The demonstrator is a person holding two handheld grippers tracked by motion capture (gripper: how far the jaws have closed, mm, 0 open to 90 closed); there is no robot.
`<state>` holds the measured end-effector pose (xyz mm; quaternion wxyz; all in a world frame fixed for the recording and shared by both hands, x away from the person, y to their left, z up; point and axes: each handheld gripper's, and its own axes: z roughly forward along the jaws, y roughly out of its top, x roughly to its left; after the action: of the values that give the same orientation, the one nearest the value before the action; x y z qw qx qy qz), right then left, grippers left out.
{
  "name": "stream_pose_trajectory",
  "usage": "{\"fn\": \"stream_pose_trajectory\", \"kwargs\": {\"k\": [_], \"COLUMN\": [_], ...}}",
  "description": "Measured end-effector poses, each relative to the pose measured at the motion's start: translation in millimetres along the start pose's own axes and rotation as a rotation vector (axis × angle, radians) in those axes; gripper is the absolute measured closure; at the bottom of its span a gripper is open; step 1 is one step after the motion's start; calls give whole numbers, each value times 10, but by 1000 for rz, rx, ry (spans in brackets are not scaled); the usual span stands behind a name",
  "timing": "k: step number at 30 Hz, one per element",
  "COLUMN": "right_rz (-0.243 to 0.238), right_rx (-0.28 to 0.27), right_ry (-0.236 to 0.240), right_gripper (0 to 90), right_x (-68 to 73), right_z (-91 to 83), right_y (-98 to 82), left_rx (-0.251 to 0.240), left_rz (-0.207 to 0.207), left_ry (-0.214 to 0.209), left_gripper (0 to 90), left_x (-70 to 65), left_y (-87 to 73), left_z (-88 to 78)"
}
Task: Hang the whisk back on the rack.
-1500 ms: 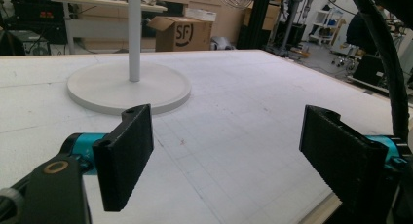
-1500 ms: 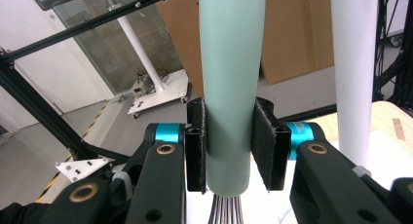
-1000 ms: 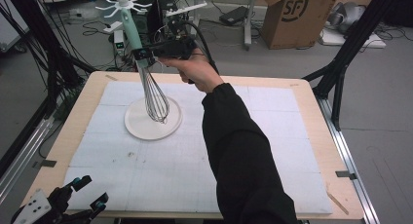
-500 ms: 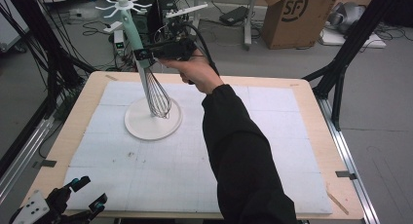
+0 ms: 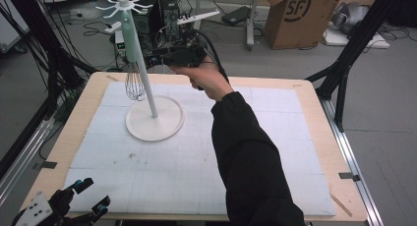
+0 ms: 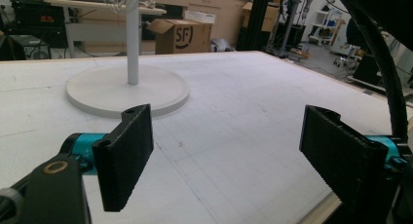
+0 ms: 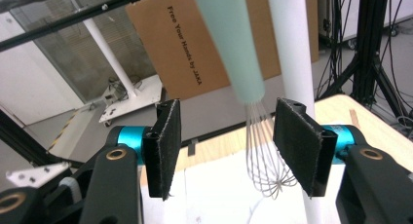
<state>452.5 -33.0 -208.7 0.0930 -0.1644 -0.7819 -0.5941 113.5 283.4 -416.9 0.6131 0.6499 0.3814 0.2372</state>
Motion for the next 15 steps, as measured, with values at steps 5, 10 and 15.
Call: {"fn": "stream_pose_trajectory", "kwargs": {"k": [5, 10, 15], "right_rz": [-8, 4, 4], "right_rx": [-2, -2, -12], "right_ry": [-72, -108, -139], "right_gripper": [324, 294, 283], "right_x": [30, 89, 152], "right_z": [-169, -395, -601], "right_y": [-211, -439, -601], "left_rx": [2, 13, 21], "left_rz": [3, 9, 15], "left_ry": [-5, -11, -18], "left_gripper": [205, 204, 205], "left_x": [-20, -33, -61], "left_y": [-1, -8, -11], "left_z": [20, 55, 96]}}
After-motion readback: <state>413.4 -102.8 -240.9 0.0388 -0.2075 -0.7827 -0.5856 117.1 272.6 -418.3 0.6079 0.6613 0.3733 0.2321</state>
